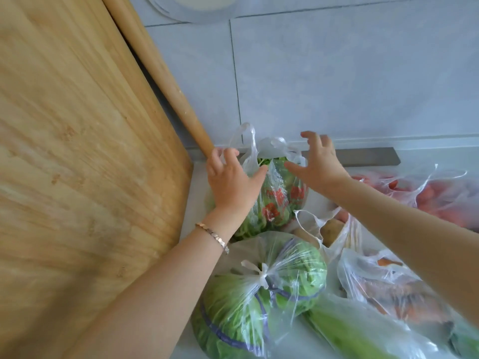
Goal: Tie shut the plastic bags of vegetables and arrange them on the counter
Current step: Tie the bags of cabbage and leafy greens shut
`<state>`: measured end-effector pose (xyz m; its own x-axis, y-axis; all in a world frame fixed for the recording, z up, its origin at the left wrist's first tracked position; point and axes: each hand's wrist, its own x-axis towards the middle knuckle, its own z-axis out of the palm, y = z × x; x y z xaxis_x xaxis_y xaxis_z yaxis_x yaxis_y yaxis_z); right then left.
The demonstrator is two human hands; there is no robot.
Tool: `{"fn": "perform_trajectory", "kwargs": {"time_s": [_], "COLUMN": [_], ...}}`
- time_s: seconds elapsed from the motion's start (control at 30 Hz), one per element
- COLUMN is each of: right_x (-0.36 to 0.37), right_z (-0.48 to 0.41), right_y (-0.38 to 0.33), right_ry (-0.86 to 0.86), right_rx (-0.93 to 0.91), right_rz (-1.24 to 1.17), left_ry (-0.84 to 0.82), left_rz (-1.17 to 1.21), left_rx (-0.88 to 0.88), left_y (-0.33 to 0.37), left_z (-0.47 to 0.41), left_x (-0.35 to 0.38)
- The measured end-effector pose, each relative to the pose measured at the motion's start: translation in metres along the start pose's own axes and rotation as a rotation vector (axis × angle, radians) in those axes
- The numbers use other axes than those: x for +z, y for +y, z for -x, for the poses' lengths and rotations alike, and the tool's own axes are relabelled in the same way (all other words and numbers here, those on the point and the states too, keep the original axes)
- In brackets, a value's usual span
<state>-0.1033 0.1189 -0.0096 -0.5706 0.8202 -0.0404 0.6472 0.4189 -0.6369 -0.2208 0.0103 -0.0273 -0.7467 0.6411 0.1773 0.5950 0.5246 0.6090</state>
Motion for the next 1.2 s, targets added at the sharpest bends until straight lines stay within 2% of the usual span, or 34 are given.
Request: {"fn": "perform_trajectory", "kwargs": {"time_s": [0.1, 0.17, 0.23, 0.3, 0.4, 0.5, 0.57, 0.73, 0.8, 0.87, 0.97, 1.1, 1.2], "right_x": [0.004, 0.008, 0.005, -0.005, -0.027, -0.039, -0.037, -0.027, -0.020, -0.013, -0.007, 0.003, 0.010], "right_z": [-0.018, -0.023, -0.024, -0.024, -0.023, -0.017, -0.010, 0.001, 0.004, 0.005, 0.000, -0.011, -0.012], "right_y": [-0.007, -0.012, -0.020, -0.031, -0.045, -0.046, -0.040, -0.025, -0.022, -0.020, -0.021, -0.024, -0.027], "right_ry": [-0.066, -0.092, -0.120, -0.107, -0.057, 0.032, 0.109, 0.183, 0.128, 0.051, 0.025, 0.008, 0.007], "right_rx": [-0.059, -0.139, -0.171, -0.160, -0.062, -0.108, -0.176, -0.256, -0.242, -0.199, -0.081, 0.059, 0.160], "right_rz": [0.090, 0.069, -0.034, -0.209, -0.530, -0.614, -0.650, -0.788, -0.820, -0.825, -0.817, -0.750, -0.842], "left_ry": [-0.085, -0.097, -0.104, -0.081, 0.025, 0.081, 0.110, 0.251, 0.170, 0.008, -0.205, -0.222, -0.216], "left_rz": [-0.076, -0.016, 0.207, 0.522, 0.898, 1.247, 1.327, 1.198, 1.064, 0.925, 0.919, 0.698, 0.665], "left_rx": [-0.050, -0.055, -0.053, -0.130, -0.251, -0.385, -0.496, -0.549, -0.504, -0.404, -0.190, 0.127, 0.085], "left_y": [0.008, 0.008, 0.006, 0.010, 0.018, 0.027, 0.024, 0.012, 0.012, 0.019, 0.029, 0.023, 0.016], "left_z": [-0.015, -0.025, -0.032, -0.036, -0.054, -0.073, -0.076, -0.082, -0.079, -0.068, -0.047, -0.023, -0.013], "left_x": [0.011, 0.015, 0.013, 0.001, -0.021, -0.037, -0.041, -0.052, -0.052, -0.048, -0.045, -0.033, -0.022]}}
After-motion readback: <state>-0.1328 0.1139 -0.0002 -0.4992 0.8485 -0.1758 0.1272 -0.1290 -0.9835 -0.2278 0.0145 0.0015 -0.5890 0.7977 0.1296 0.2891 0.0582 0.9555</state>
